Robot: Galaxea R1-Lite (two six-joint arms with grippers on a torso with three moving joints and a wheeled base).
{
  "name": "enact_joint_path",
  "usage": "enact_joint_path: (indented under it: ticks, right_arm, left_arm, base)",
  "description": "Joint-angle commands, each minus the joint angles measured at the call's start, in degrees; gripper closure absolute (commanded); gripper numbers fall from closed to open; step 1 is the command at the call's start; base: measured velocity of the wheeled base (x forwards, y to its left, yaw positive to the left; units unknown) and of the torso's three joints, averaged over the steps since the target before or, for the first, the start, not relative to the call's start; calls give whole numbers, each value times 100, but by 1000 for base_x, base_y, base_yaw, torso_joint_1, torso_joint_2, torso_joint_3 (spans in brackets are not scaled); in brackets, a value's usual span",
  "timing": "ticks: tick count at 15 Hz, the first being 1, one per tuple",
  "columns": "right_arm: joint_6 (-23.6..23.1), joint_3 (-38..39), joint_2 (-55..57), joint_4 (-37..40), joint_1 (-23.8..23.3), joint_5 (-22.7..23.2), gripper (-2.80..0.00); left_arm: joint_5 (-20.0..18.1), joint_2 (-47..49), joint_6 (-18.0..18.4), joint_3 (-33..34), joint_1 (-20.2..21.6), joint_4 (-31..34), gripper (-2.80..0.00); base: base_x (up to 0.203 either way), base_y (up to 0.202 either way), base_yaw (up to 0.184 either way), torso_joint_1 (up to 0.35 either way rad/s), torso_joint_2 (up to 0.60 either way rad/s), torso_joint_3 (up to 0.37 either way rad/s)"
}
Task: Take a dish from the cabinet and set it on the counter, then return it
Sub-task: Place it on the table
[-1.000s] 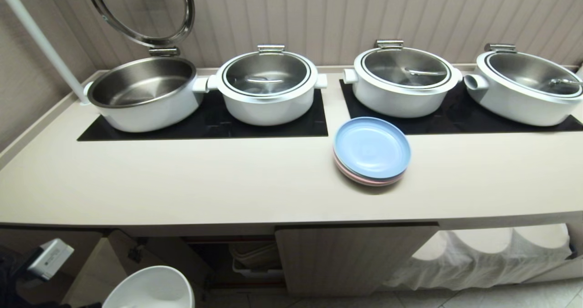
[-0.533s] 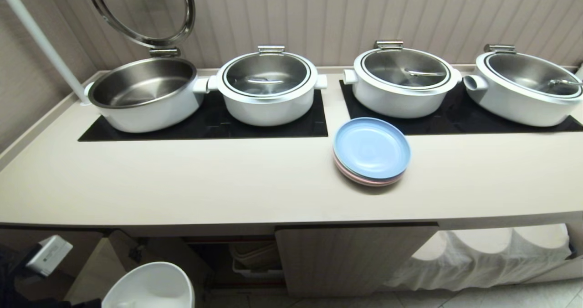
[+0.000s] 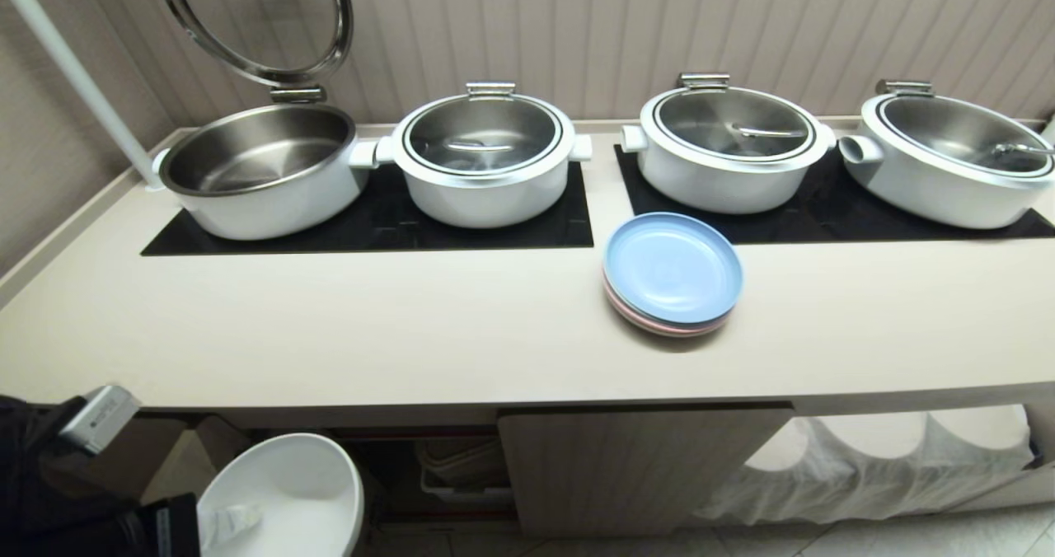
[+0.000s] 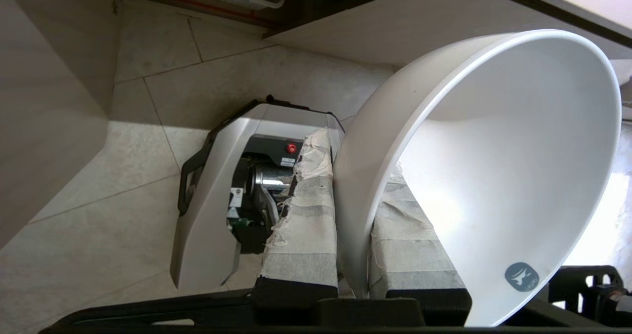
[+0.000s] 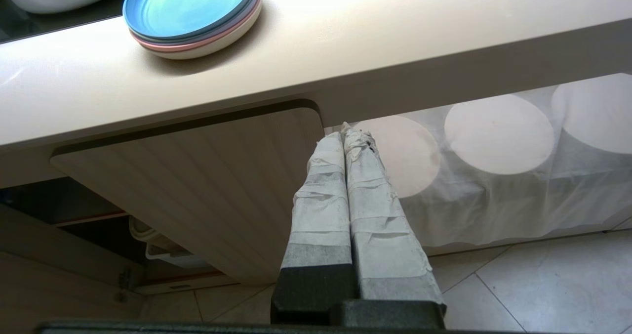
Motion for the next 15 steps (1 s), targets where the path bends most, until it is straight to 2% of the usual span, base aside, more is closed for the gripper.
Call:
enact_joint_path:
  ticks: [1, 6, 15]
  right_arm:
    - [9, 1, 7, -2, 2, -2, 0]
    - [9, 1, 7, -2, 2, -2, 0]
    - [9, 1, 7, -2, 2, -2, 0]
  left_arm:
    - [-3, 367, -27, -289, 20, -11, 0]
    - [48, 1008, -39, -860, 155, -66, 0]
    - [157, 2648, -53, -1688, 596, -1197, 0]
  base:
    - [0, 0, 0, 0, 0, 0]
    - [0, 0, 0, 0, 0, 0]
    - [0, 0, 0, 0, 0, 0]
